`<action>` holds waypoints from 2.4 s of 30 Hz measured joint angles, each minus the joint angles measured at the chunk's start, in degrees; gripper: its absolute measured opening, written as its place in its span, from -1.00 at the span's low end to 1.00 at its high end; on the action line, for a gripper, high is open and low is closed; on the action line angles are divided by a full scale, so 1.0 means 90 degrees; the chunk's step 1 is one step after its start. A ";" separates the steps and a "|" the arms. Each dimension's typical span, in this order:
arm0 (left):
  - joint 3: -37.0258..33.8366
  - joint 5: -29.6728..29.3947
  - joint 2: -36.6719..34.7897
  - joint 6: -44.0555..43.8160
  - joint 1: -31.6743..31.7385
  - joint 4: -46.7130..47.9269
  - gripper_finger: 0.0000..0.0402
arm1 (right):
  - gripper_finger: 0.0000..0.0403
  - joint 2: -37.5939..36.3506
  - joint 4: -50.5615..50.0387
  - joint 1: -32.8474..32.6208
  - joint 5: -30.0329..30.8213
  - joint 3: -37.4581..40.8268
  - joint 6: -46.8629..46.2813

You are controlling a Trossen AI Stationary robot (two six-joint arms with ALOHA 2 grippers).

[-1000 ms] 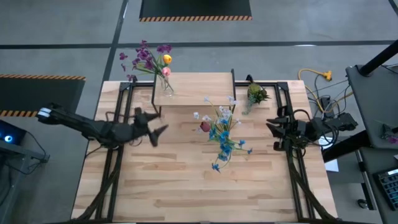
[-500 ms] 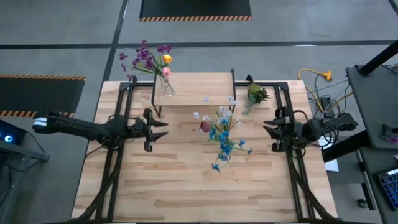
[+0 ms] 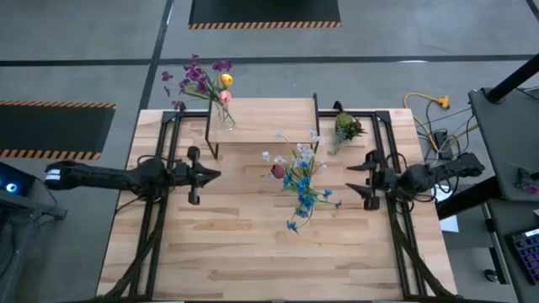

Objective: Pick and place flowers into a vace then onto a shelf
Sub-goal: Put the right crystal vase on the shelf

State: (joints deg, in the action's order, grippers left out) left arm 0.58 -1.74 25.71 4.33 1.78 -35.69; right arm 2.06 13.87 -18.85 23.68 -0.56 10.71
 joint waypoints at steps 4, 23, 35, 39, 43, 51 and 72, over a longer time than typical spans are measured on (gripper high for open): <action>0.0045 0.0013 -0.0452 -0.0326 -0.0029 0.0523 -1.00 | 0.27 0.0130 -0.0702 -0.0002 -0.0029 0.0000 -0.0960; 0.0002 0.0017 -0.1115 -0.0638 -0.0029 0.1496 -1.00 | 0.23 0.3137 0.0401 -0.0002 -0.0365 0.0000 -0.2404; 0.0002 0.0012 -0.1112 -0.0738 -0.0027 0.1664 -1.00 | 0.51 0.5473 0.2180 0.0000 -0.0460 0.0000 -0.2664; 0.0000 0.0012 -0.1112 -0.0747 -0.0029 0.1667 -1.00 | 0.63 0.6219 0.3110 0.0005 -0.0083 0.0000 -0.2580; 0.0000 0.0010 -0.1100 -0.0767 -0.0028 0.1667 -1.00 | 0.68 0.6943 0.3845 0.0005 0.0054 0.0000 -0.2647; 0.0000 0.0006 -0.1103 -0.0883 -0.0028 0.1664 -1.00 | 0.69 0.8332 0.4582 0.0005 0.0053 -0.0463 -0.2516; -0.0002 0.0007 -0.1100 -0.0980 -0.0029 0.1680 -1.00 | 0.62 0.9632 0.4488 0.0017 0.0714 -0.1497 -0.2394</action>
State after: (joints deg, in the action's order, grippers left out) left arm 0.56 -1.67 15.81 -4.48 1.52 -20.57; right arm 88.75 54.27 -18.70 30.11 -14.03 -10.83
